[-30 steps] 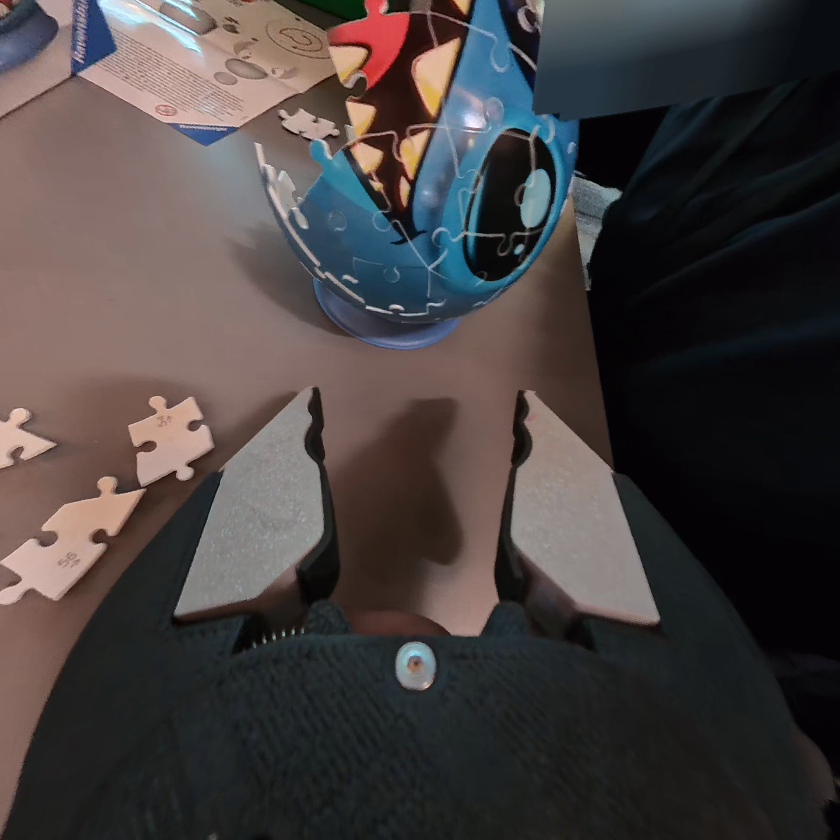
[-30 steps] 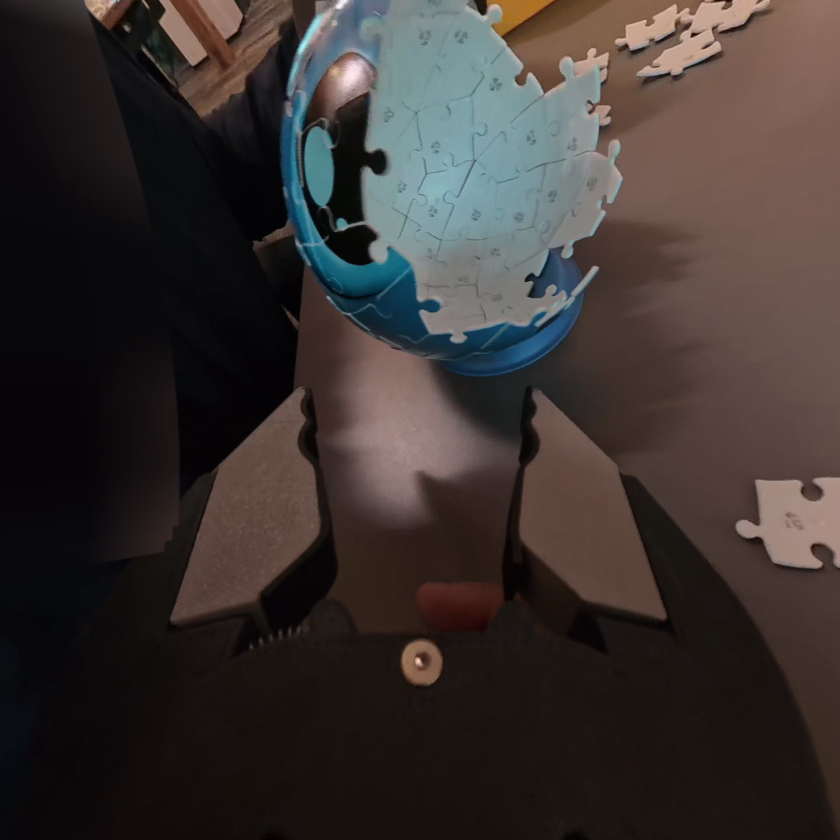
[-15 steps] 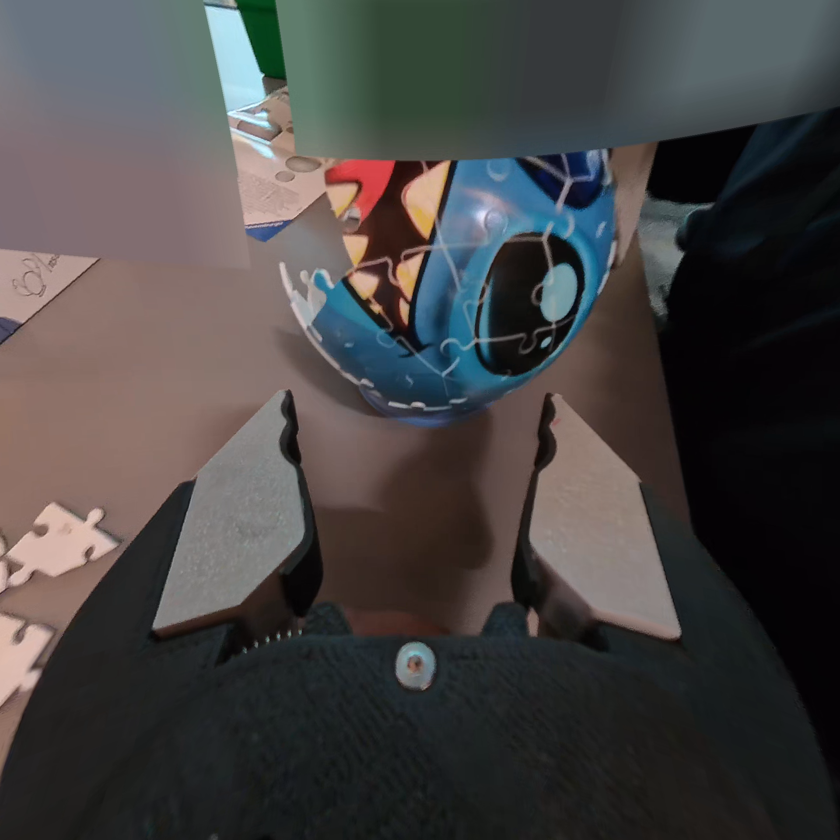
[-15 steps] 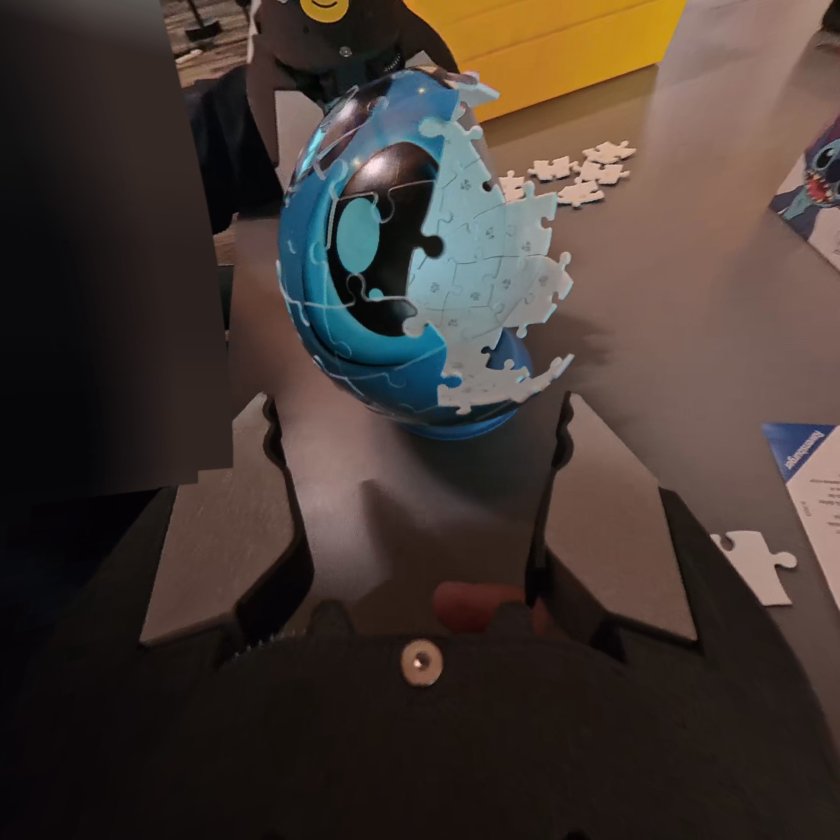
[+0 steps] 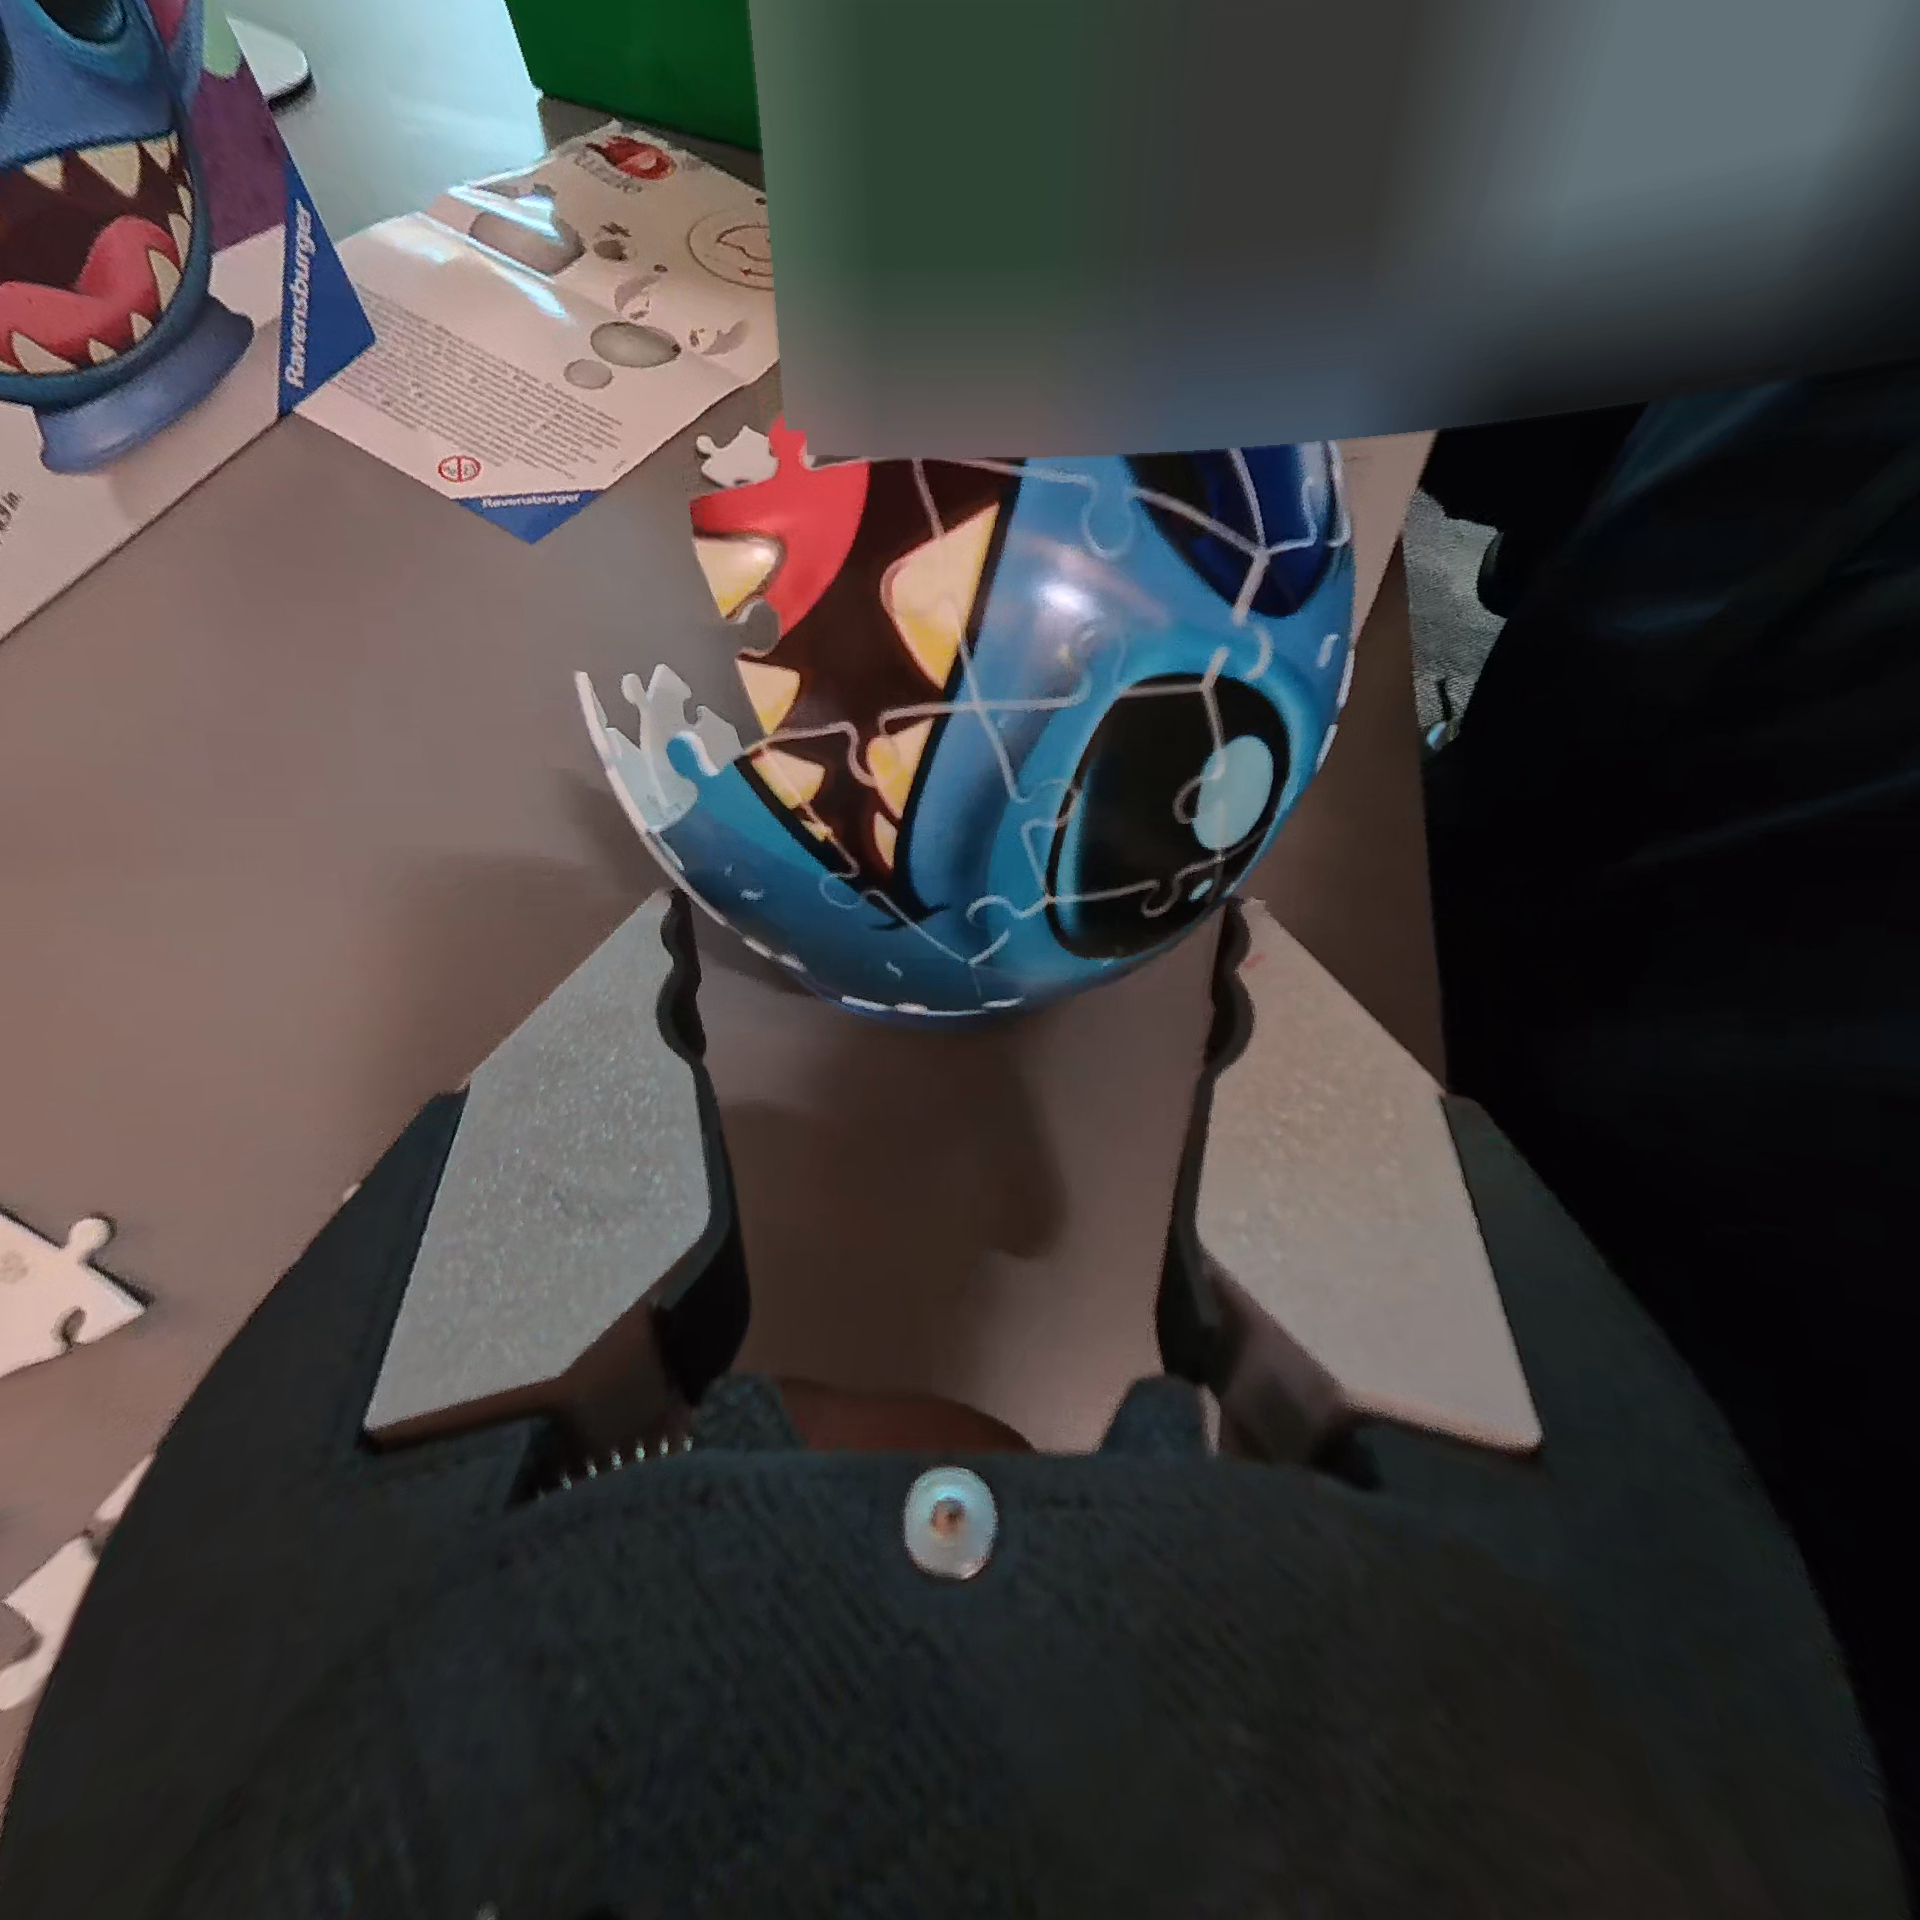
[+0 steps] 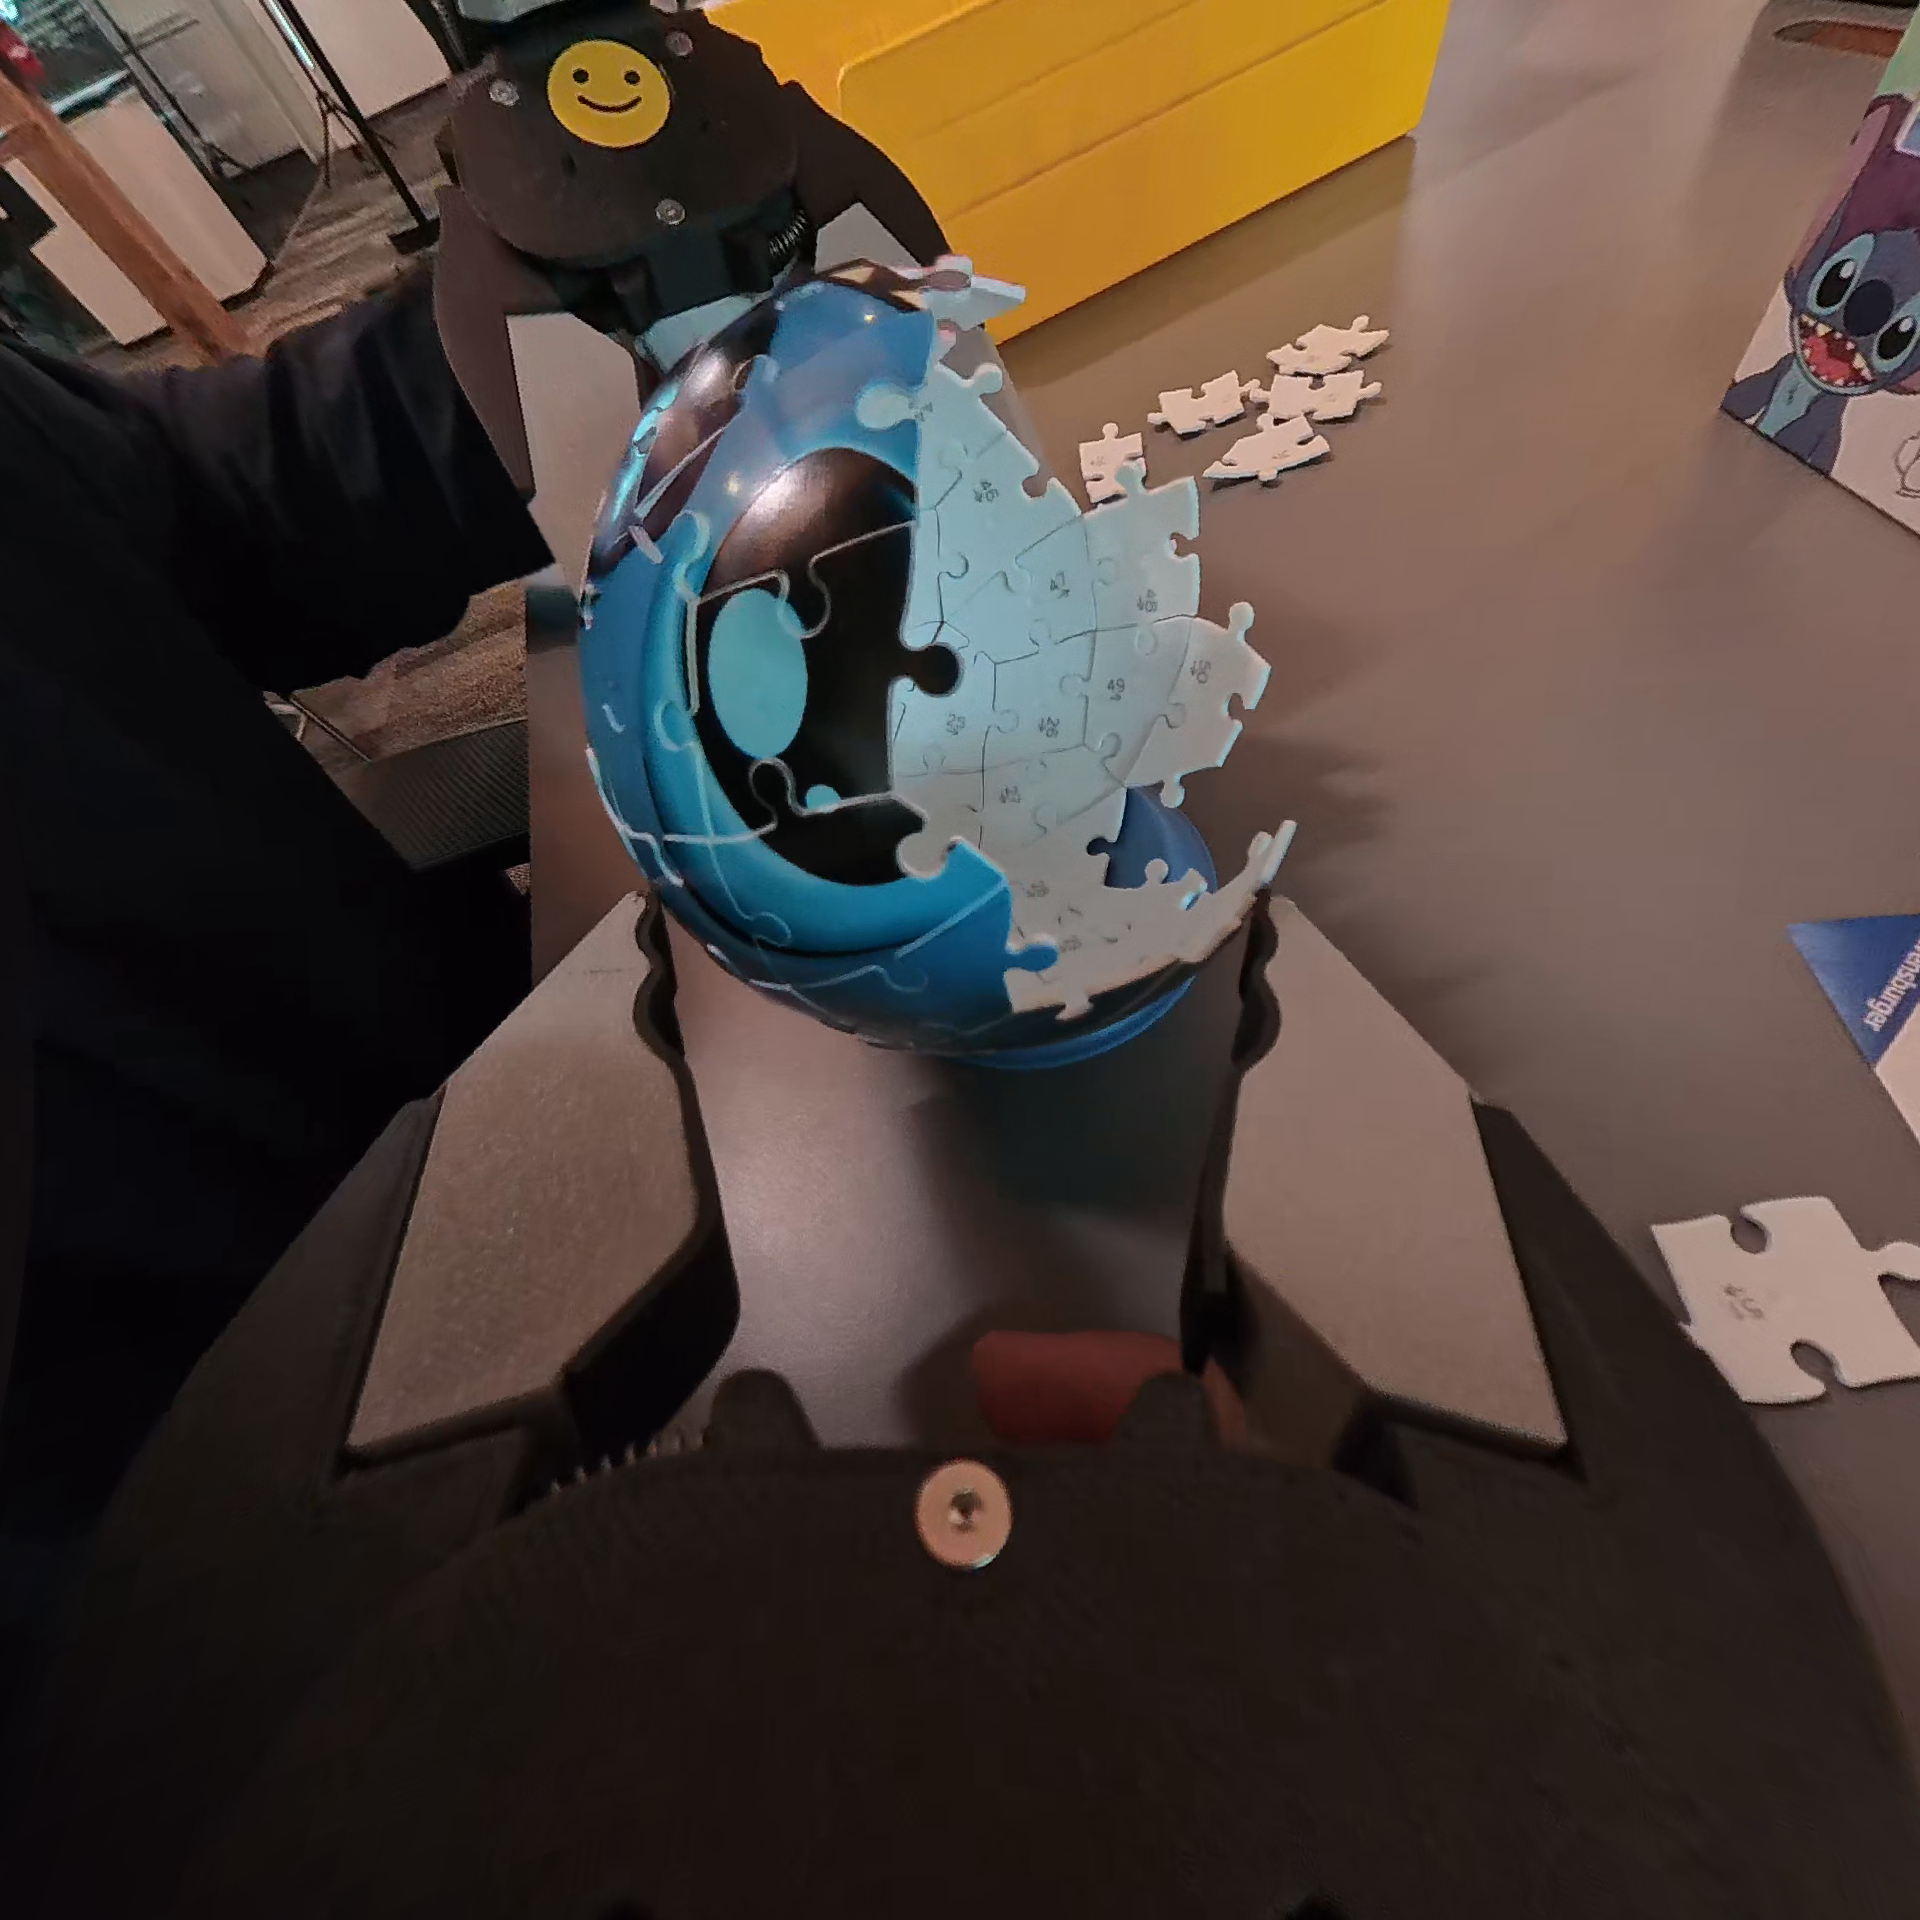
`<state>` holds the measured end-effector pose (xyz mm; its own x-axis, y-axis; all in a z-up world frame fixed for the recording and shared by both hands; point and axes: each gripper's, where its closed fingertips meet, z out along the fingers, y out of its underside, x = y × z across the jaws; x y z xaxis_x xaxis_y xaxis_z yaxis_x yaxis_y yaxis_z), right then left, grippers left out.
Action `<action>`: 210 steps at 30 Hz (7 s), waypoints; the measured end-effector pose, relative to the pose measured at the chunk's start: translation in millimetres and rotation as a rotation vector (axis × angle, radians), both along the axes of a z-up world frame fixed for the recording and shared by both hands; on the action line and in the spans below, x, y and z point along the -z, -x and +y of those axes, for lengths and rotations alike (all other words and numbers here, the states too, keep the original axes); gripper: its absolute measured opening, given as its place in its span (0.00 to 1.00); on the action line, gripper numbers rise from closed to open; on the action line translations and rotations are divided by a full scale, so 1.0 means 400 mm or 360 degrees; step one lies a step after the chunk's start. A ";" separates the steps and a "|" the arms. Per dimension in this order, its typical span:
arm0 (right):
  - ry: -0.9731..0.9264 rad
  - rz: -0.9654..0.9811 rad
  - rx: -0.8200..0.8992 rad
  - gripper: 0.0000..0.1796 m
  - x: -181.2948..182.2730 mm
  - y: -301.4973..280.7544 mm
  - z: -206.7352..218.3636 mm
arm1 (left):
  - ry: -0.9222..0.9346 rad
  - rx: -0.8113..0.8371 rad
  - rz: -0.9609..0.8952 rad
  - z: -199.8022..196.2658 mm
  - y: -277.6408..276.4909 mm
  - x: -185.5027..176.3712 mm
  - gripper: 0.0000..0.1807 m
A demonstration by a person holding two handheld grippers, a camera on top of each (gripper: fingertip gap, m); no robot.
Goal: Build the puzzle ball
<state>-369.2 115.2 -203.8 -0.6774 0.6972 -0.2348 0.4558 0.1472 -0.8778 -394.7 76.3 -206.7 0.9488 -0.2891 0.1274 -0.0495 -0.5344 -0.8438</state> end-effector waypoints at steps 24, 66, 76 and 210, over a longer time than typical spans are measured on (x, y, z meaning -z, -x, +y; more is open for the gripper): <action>0.0271 -0.0268 -0.0030 0.62 -0.012 -0.005 -0.020 | 0.0252 -0.0250 -0.0401 -0.014 -0.025 -0.029 0.55; 0.0076 -0.0284 0.0181 0.45 0.021 -0.109 0.199 | 0.0358 -0.0597 0.0048 -0.101 0.024 0.052 0.53; -0.0010 -0.0185 -0.0146 0.54 0.039 -0.058 0.038 | 0.0363 -0.0759 0.0291 -0.070 0.040 0.114 0.56; 0.0196 0.0052 -0.1283 0.35 -0.044 0.072 -0.048 | -0.0094 -0.0953 0.0095 -0.160 -0.037 0.030 0.55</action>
